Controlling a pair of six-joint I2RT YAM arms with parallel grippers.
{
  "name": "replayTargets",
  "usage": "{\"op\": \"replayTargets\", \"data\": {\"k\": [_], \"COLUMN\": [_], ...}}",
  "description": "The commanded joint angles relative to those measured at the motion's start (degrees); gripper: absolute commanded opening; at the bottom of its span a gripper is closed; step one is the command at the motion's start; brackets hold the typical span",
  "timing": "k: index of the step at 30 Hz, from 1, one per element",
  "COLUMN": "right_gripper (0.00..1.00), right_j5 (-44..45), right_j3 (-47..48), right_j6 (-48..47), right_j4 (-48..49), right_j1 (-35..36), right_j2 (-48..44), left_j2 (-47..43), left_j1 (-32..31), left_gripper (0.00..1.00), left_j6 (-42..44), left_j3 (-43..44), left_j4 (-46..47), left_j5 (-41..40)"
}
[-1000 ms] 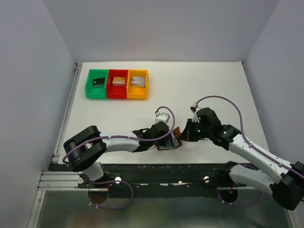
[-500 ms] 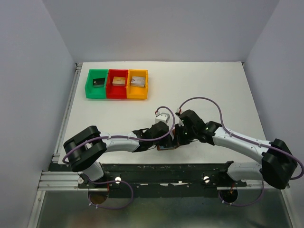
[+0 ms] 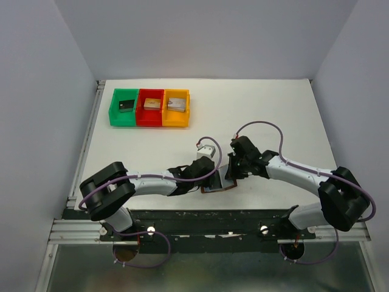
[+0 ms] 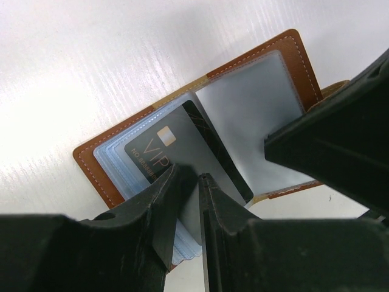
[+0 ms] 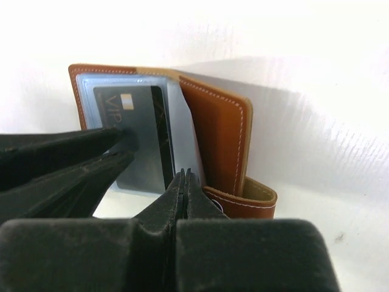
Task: Take the credit cards out of the card holder
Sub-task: Remove the credit card from the card holder.
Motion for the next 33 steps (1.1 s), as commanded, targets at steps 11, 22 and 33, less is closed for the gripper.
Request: {"op": "replayTargets", "data": {"k": [11, 22, 33], "right_gripper": [0.0, 0.0, 0.05], "right_j5": [-2.8, -3.5, -3.4], "right_j3": [-6.5, -8.5, -8.0], "right_j6": [2.0, 2.6, 2.3], "right_j4": [7.0, 7.6, 4.4], "right_j1": [-4.5, -4.6, -4.5], "right_j2": [4.1, 1.1, -4.2], "left_j2": [-0.8, -5.5, -11.3], "left_j1": [0.4, 0.9, 1.7], "left_gripper": [0.35, 0.4, 0.48], "left_j6": [1.3, 2.3, 3.2], "left_j3": [-3.2, -3.5, -3.6], "left_j4": [-3.3, -3.2, -4.5], "left_j5": [-1.0, -0.4, -0.9]}}
